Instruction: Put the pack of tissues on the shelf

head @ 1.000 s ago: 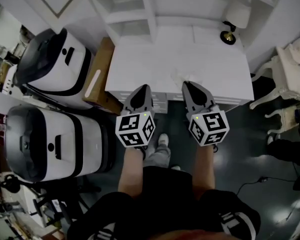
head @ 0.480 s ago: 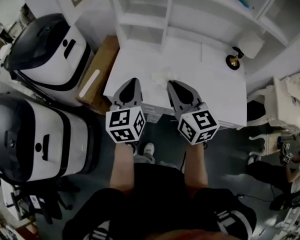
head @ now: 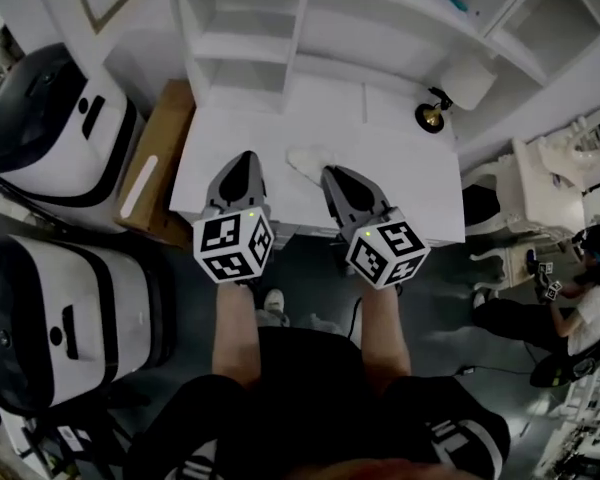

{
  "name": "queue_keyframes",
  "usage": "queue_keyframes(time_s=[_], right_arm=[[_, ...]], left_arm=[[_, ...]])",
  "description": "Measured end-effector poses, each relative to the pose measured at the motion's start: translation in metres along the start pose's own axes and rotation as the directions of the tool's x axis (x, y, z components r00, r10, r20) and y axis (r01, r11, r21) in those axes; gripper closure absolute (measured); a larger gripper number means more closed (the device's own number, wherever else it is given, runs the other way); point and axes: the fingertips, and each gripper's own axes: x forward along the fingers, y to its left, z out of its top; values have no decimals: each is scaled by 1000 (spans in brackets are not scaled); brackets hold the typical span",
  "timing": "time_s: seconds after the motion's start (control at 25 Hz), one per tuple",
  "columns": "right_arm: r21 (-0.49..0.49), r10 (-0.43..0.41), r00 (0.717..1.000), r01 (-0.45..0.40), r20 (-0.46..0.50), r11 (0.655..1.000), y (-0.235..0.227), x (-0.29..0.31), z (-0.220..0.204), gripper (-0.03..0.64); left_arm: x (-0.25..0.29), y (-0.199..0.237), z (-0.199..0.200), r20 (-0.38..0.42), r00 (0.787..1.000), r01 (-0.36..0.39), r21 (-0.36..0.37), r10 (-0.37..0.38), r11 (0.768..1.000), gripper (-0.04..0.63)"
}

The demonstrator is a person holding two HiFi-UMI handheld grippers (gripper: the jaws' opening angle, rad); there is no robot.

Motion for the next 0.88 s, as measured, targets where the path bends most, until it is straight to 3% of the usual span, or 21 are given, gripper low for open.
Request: queue_keyframes(time_s=[0.2,0.36,0.48,0.6,0.72,0.88], right_arm=[[13,-174,985,174,7,985,-56,-39,8,592],[5,-233,971,233,61,973,-74,-70,30,592],[24,-257,965,257,57,966,-83,-79,28,592],[71,-243,970,241,26,968,-89,-72,14,592],[106,-193,981,191,9,976,-93,-55,2,592],[162,-135,991,132,9,978,-96,-26,-11,592]], left_arm=[[34,-67,-15,-54,985,167,5,-166,986,584],[42,-106,-6,-34,969,245,5,-244,970,584],[43,-121,-16,-67,959,275,5,-274,961,584],[48,-99,-33,-116,967,228,-9,-228,974,584],[53,-48,-39,-143,986,91,2,-90,996,584],[55,-18,-37,-152,988,7,48,0,999,586]])
